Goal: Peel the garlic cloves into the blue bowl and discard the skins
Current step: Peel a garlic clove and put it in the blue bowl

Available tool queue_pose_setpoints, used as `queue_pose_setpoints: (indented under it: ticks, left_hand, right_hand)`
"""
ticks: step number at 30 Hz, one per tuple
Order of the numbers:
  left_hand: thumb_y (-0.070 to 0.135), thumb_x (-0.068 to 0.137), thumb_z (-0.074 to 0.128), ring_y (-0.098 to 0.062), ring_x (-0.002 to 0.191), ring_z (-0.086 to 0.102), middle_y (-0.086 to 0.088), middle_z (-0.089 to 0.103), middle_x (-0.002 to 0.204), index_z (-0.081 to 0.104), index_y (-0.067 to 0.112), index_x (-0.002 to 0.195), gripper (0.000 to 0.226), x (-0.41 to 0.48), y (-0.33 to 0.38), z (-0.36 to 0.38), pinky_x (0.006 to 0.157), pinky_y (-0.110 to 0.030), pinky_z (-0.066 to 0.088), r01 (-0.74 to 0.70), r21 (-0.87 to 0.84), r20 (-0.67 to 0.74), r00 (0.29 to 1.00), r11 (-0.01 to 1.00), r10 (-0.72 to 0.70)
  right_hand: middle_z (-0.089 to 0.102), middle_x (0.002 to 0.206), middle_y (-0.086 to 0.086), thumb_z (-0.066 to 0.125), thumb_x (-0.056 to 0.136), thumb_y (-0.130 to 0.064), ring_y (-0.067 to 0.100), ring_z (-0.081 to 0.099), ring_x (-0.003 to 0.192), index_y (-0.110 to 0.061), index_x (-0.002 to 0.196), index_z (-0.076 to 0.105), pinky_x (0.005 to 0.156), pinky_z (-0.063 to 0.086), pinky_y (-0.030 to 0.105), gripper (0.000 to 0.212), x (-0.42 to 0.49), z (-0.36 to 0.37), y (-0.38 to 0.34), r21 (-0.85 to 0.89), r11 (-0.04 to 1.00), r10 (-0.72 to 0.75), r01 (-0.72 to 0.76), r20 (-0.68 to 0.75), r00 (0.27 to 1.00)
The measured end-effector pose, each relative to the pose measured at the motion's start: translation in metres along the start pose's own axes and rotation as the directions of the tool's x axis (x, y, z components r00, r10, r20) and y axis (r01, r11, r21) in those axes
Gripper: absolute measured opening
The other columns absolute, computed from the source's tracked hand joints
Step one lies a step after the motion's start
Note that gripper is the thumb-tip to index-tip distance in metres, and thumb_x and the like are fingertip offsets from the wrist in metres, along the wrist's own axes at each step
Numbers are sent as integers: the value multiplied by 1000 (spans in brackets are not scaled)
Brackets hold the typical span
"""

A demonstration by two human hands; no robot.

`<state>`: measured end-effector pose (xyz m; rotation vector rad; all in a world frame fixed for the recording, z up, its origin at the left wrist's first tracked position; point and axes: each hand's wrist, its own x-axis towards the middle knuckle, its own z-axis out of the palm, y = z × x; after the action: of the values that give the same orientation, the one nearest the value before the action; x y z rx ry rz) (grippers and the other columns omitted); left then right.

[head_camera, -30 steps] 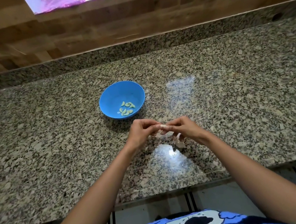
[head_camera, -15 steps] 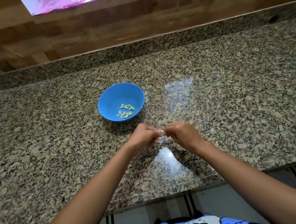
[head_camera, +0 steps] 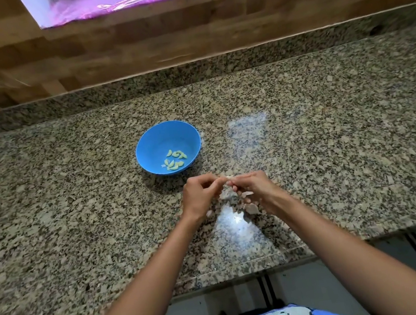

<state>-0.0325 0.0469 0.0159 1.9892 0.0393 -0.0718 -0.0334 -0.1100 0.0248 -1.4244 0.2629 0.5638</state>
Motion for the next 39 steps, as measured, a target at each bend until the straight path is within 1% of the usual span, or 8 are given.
queue_pose_setpoints:
  ticks: [3, 7, 10, 18, 26, 31, 34, 39]
  left_hand:
    - [15, 86, 67, -3, 58, 57, 4, 67, 69, 73, 9, 89, 10, -1, 2, 1, 57, -19, 47, -22, 37, 46, 999, 999, 21]
    - [16, 85, 67, 1, 58, 57, 5, 70, 73, 74, 15, 91, 9, -4, 3, 0, 52, -10, 42, -93, 174, 59, 995, 980, 84]
    - [16, 85, 67, 0, 58, 58, 6, 69, 71, 75, 14, 91, 10, -8, 4, 0, 52, -13, 45, -106, 189, 32, 994, 976, 102]
    - [14, 83, 67, 0, 57, 57, 6, 66, 68, 74, 10, 84, 8, -15, 3, 2, 49, -7, 41, -69, 160, -3, 997, 985, 71]
    - [14, 82, 67, -5, 55, 56, 1, 67, 66, 73, 9, 79, 8, -17, 1, 3, 49, -18, 46, -55, 89, -32, 998, 995, 58]
    - [10, 82, 66, 5, 54, 54, 8, 64, 64, 72, 10, 79, 7, -18, 3, 6, 50, -9, 42, -55, 75, -41, 997, 996, 59]
    - [13, 83, 67, 1, 58, 58, 7, 67, 67, 73, 12, 79, 8, -11, -3, 1, 53, -12, 44, 19, 66, -123, 992, 998, -11]
    - [12, 78, 75, -13, 68, 66, -3, 72, 79, 74, 10, 89, 11, -15, -19, -1, 56, -17, 50, 194, 27, 1, 981, 981, -194]
  right_hand:
    - [61, 62, 1, 56, 91, -15, 7, 46, 50, -4, 87, 71, 45, 34, 20, 19, 1, -4, 4, -135, 990, -48, 42, -44, 998]
    - [59, 60, 1, 58, 89, -13, 8, 47, 51, -6, 77, 71, 45, 33, 21, 19, -3, -4, 0, -196, 978, -88, 72, -74, 993]
    - [59, 59, 1, 60, 88, -13, 9, 48, 52, -8, 75, 70, 44, 33, 20, 18, -4, -3, 2, -268, 959, -114, 92, -68, 991]
    - [61, 62, 4, 64, 86, -19, 12, 48, 52, -3, 82, 72, 42, 34, 19, 18, -2, -3, 6, -278, 950, -165, 144, -54, 985]
    - [62, 60, 3, 63, 86, -16, 11, 47, 48, -4, 82, 71, 40, 33, 17, 15, -4, -1, 10, -226, 963, -158, 145, -42, 987]
    - [62, 60, 2, 62, 87, -14, 10, 50, 49, -7, 80, 71, 42, 35, 18, 13, -6, -4, 7, -198, 970, -154, 140, -56, 986]
    - [64, 61, 1, 61, 88, -14, 11, 51, 51, -9, 78, 70, 43, 36, 19, 14, -8, -3, 15, -191, 975, -121, 110, -51, 991]
    - [61, 61, 1, 59, 90, -15, 10, 47, 47, -4, 82, 69, 41, 35, 20, 17, -6, -3, 16, -273, 955, -131, 115, -42, 990]
